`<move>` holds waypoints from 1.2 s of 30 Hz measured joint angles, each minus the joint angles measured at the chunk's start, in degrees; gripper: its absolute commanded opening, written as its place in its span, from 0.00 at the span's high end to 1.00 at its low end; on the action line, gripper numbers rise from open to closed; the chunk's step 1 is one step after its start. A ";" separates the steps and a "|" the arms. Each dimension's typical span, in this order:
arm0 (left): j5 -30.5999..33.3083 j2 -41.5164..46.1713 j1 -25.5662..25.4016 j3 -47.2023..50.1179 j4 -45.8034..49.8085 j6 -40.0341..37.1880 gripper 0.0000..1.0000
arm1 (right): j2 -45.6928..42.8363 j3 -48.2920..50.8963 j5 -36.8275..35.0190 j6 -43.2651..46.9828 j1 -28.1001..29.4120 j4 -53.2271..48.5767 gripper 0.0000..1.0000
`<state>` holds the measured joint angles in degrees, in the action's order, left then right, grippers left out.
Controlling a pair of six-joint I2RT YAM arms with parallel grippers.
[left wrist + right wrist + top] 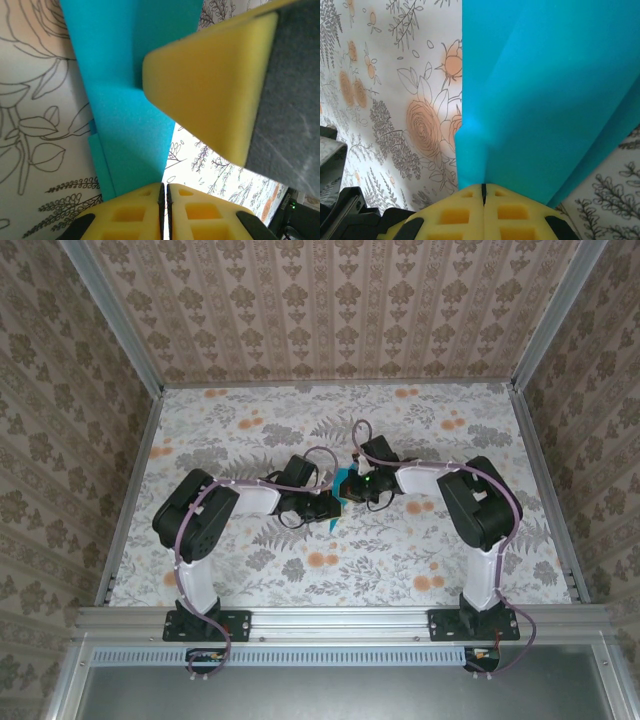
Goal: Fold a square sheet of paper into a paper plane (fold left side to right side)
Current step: Fold the wing for the fifth time at the center of the table.
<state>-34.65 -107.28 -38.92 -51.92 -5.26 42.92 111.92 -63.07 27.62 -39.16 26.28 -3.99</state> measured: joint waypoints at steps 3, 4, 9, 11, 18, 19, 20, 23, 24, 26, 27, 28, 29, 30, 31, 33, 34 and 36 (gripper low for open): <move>-0.02 0.02 0.07 0.15 -0.26 0.00 0.87 | 0.44 -0.48 -0.22 1.11 -0.57 -0.61 1.00; -0.02 0.02 0.09 0.17 -0.33 0.00 0.87 | 0.66 -0.68 -0.28 1.53 -0.81 -0.76 1.00; -0.04 0.02 0.13 0.35 -0.63 0.07 0.88 | 1.60 -1.79 0.31 2.89 -1.49 -1.77 1.00; -0.11 0.02 0.22 0.46 -0.81 0.11 0.88 | 1.86 -2.16 0.79 3.23 -1.73 -2.21 1.00; -0.28 0.02 0.33 0.55 -1.01 0.44 0.88 | 3.26 -4.28 1.79 4.72 -3.45 -3.37 1.00; -0.28 0.02 0.33 0.57 -1.03 0.44 0.88 | 3.54 -4.74 1.84 4.87 -3.89 -3.65 1.00; -0.28 0.02 0.33 0.57 -1.05 0.44 0.88 | 3.74 -5.14 1.81 4.98 -4.28 -3.85 1.00; -0.28 0.02 0.33 0.59 -1.05 0.44 0.88 | 4.57 -6.60 1.79 5.44 -5.53 -4.48 1.00; -0.28 0.02 0.33 0.59 -1.05 0.44 0.88 | 4.83 -7.08 1.70 5.77 -5.97 -4.68 1.00; -0.31 0.02 0.33 0.59 -1.05 0.44 0.88 | 5.38 -8.09 1.55 6.10 -6.97 -5.25 1.00; -0.31 0.02 0.33 0.59 -1.05 0.44 0.88 | 5.70 -8.66 1.49 6.25 -7.54 -5.46 1.00; -0.31 0.02 0.33 0.59 -1.05 0.44 0.88 | 6.08 -9.25 1.42 6.43 -8.07 -5.66 1.00; -0.31 0.02 0.33 0.59 -1.07 0.44 0.88 | 6.54 -9.97 1.38 6.49 -8.63 -5.86 1.00; -0.31 0.02 0.33 0.59 -1.07 0.44 0.88 | 7.06 -10.80 1.40 6.64 -9.22 -6.21 1.00; -0.31 0.02 0.33 0.59 -1.05 0.44 0.88 | 7.52 -11.54 1.49 6.73 -9.68 -6.60 1.00; -0.31 0.02 0.33 0.59 -1.07 0.44 0.88 | 8.55 -13.11 2.21 7.19 -10.47 -7.58 1.00; -0.28 0.02 0.33 0.59 -1.07 0.44 0.88 | 8.87 -13.64 2.60 7.37 -10.71 -8.13 1.00; -0.28 0.02 0.33 0.59 -1.07 0.44 0.88 | 9.53 -14.88 2.84 7.61 -11.17 -8.90 1.00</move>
<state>-34.94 -107.26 -38.59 -51.33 -6.33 43.35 121.45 -77.95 30.46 -31.55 15.11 -12.88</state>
